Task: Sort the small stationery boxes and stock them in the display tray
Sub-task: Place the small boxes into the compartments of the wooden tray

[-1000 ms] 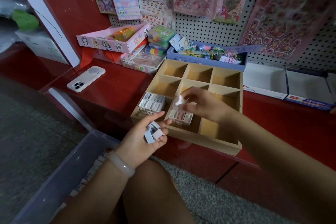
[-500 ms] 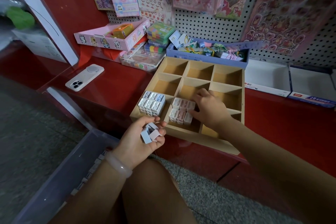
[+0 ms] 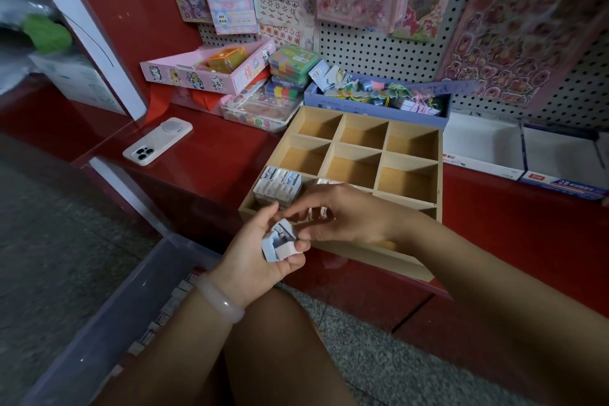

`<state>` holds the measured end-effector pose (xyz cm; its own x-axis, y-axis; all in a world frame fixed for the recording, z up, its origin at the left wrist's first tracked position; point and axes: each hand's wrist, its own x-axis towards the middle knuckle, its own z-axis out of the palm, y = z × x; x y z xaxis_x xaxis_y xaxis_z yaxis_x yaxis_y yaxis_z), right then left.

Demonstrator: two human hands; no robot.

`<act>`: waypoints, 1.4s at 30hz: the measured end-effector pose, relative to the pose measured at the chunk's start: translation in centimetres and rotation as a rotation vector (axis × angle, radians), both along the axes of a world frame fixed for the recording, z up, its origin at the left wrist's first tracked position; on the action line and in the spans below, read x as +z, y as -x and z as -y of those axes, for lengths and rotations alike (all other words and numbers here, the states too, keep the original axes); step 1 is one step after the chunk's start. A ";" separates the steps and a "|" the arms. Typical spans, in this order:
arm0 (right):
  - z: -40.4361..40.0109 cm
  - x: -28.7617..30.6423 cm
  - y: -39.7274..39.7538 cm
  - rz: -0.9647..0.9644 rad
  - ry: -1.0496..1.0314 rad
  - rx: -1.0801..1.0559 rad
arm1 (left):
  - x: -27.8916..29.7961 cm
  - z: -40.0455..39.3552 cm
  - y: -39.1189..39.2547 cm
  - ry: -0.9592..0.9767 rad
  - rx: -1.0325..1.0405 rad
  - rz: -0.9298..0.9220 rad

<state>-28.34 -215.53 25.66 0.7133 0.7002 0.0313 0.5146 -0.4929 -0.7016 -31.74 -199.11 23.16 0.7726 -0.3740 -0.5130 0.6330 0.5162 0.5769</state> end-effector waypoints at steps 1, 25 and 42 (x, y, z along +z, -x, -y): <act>-0.2 0.0 0.0 0.041 0.004 0.023 | 0.0 -0.2 0.1 -0.028 -0.022 0.024; -0.9 -1.3 -0.2 -0.035 -0.103 -0.198 | -0.5 -0.4 0.7 -0.355 -0.159 0.052; -0.4 -2.0 0.5 0.207 -0.056 -0.262 | 0.2 0.4 0.8 -0.318 -0.090 0.010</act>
<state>-28.80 -215.10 23.70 0.8430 0.4873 0.2277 0.5102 -0.5905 -0.6253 -32.52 -199.51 23.37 0.7493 -0.2634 -0.6076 0.6615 0.2519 0.7064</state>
